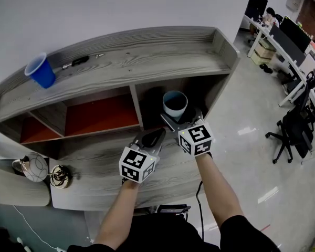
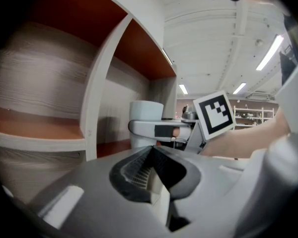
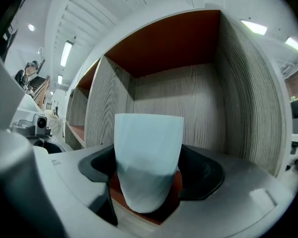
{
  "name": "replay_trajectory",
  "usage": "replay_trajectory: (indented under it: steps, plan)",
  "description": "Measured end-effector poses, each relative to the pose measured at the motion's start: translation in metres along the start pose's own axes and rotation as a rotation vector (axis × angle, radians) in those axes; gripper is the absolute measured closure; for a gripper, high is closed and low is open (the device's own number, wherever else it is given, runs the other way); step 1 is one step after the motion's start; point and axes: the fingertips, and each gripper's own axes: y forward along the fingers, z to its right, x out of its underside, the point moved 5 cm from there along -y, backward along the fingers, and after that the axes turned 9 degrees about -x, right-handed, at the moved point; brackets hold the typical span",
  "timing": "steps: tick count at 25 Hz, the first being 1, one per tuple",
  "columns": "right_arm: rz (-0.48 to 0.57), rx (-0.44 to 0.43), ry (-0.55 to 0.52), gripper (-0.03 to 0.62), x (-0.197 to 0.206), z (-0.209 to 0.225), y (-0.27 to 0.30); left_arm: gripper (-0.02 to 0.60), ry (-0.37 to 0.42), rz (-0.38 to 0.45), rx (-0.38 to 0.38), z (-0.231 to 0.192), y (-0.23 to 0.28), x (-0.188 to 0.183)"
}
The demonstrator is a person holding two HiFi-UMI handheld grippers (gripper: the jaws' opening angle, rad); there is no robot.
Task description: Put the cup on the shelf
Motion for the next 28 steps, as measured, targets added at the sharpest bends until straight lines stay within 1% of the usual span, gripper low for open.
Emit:
replay_trajectory:
  steps: [3, 6, 9, 18, 28]
  plan:
    - [-0.017, 0.000, -0.007, 0.214, 0.002, -0.002, -0.001, 0.580, 0.001, -0.001, 0.003, 0.003, -0.001, 0.000]
    - [-0.055, 0.005, 0.015, 0.215, 0.010, 0.000, -0.001, 0.580, 0.000, 0.005, 0.001, 0.003, -0.004, -0.001]
    - [-0.057, 0.017, 0.043, 0.214, 0.013, -0.001, -0.005, 0.580, -0.002, 0.005, -0.004, 0.002, -0.006, -0.001]
    - [-0.078, 0.024, 0.063, 0.212, 0.016, -0.003, -0.017, 0.580, 0.000, 0.004, -0.004, 0.007, -0.011, -0.001]
    - [-0.090, -0.030, 0.121, 0.209, 0.019, -0.018, -0.050, 0.580, -0.003, 0.004, -0.029, 0.008, -0.022, 0.001]
